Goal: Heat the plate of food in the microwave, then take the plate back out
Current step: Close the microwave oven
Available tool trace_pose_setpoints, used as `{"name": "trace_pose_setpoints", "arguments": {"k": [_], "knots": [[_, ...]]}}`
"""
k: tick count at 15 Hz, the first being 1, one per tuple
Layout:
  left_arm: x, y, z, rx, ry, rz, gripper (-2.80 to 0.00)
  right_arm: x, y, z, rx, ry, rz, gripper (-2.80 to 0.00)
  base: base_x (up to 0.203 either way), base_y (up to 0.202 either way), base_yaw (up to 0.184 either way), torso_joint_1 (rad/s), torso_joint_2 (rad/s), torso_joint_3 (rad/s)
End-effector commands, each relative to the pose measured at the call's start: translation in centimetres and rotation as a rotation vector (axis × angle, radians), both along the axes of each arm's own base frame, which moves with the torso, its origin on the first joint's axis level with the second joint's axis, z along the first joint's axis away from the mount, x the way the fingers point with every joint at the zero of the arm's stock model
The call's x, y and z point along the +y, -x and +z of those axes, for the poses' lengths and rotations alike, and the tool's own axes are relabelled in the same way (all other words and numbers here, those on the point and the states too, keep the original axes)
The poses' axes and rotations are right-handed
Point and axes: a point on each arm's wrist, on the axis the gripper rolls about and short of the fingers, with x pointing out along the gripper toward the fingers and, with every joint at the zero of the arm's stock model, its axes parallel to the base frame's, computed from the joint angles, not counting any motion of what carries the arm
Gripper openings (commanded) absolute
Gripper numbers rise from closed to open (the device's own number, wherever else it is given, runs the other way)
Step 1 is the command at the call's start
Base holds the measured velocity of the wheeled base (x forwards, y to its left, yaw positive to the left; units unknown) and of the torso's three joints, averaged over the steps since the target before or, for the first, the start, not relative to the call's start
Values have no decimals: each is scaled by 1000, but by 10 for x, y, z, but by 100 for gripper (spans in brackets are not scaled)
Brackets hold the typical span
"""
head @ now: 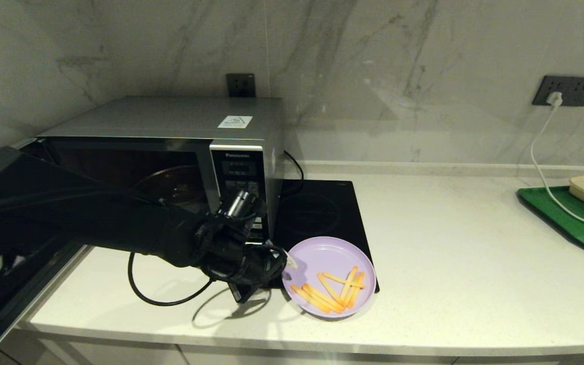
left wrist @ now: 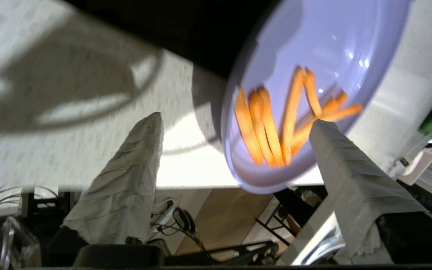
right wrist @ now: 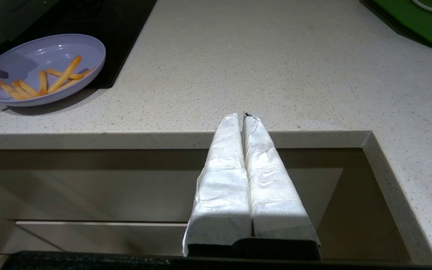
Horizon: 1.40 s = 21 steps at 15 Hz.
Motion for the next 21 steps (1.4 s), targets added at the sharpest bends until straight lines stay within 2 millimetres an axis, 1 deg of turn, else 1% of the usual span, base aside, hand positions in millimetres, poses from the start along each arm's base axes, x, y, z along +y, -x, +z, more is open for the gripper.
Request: {"name": "trace_pose_setpoints", "arguments": {"k": [1,3,6,7,8,10,11,14,15,17,19,21], "knots": [[17,20,34,-46,33,16,0,0,0,0,1,-1,0,-280,0,0,0,0,0,0],[36,40,54,-74,48,32,0,0,0,0,1,-1,0,-280,0,0,0,0,0,0],[73,77,86,-144,82,76,0,0,0,0,1,-1,0,-280,0,0,0,0,0,0],[88,90,96,-163,85,103,0,0,0,0,1,-1,0,-280,0,0,0,0,0,0],[110,99,103,-174,72,155,-280,0,0,0,1,-1,0,-280,0,0,0,0,0,0],[149,108,107,-182,14,257,-280,0,0,0,1,-1,0,-280,0,0,0,0,0,0],[167,115,111,-205,-21,299,-280,0,0,0,1,-1,0,-280,0,0,0,0,0,0],[218,126,126,-278,-148,421,-280,0,0,0,1,-1,0,-280,0,0,0,0,0,0],[232,131,136,-307,-186,452,-280,0,0,0,1,-1,0,-280,0,0,0,0,0,0],[254,140,163,-397,-268,482,-280,0,0,0,1,-1,0,-280,0,0,0,0,0,0],[273,141,184,-472,-353,509,-280,0,0,0,1,-1,0,-280,0,0,0,0,0,0],[292,139,198,-511,-425,547,-280,0,0,0,1,-1,-1,-280,0,0,0,0,0,0]]}}
